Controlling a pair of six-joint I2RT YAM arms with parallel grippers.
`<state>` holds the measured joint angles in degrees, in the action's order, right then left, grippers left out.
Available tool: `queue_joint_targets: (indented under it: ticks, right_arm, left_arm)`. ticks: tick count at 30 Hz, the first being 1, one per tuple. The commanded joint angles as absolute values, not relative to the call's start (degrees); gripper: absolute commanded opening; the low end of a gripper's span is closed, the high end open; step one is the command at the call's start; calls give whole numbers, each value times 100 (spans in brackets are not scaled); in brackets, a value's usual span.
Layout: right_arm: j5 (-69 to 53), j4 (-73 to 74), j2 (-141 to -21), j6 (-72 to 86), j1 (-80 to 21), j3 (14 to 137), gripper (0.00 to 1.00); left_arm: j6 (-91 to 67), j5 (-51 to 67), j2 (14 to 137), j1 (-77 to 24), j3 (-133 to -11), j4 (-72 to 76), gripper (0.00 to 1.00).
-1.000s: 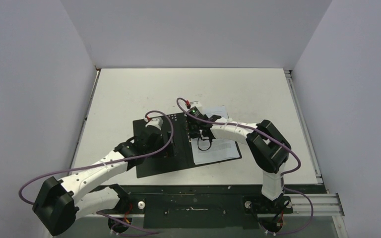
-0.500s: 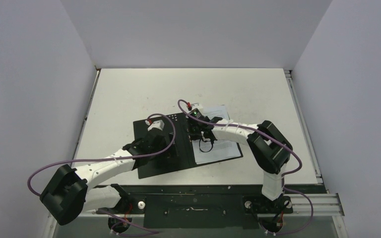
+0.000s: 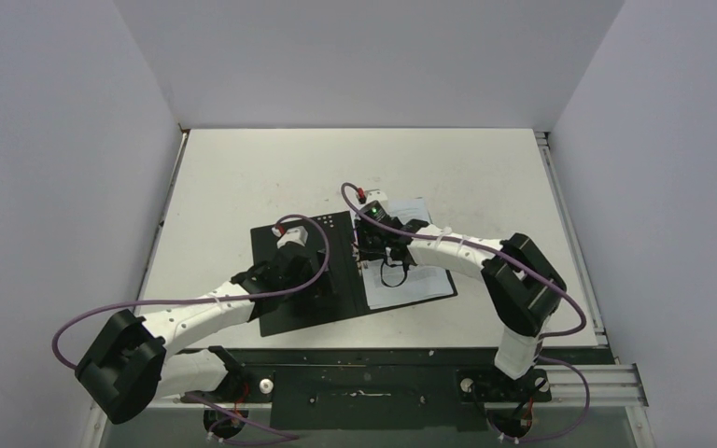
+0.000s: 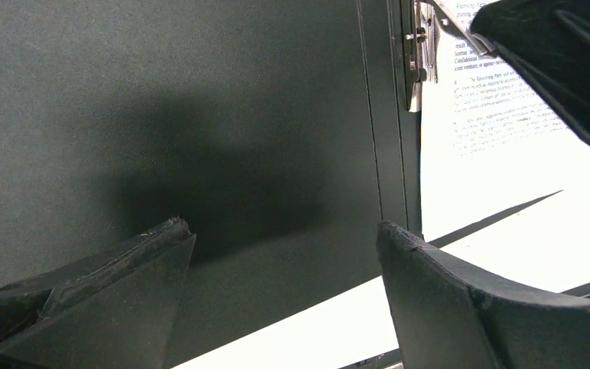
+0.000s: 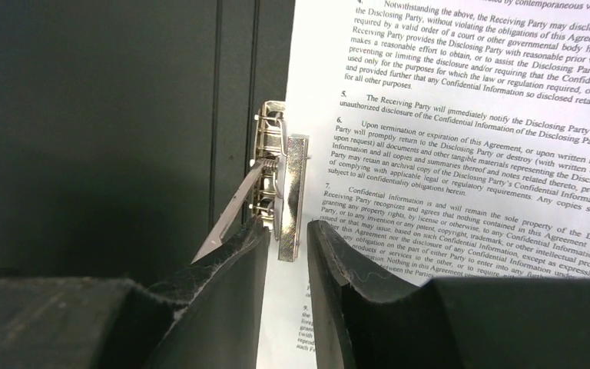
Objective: Put the files into the folder
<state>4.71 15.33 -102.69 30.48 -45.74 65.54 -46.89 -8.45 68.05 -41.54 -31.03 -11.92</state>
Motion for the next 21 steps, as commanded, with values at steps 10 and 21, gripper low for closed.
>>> queue_joint_targets:
  ticks: [10,21]
  right_arm:
    - [708,1706,-9353,3067,-4633,6697,28]
    - [686,1800,-9714,3042,-4974,7153,27]
  left_arm:
    - [-4697,-1090,6800,-4174,-3059,-884,88]
    - [-4620,-1258,7089,-4188,-3093,-1053,86]
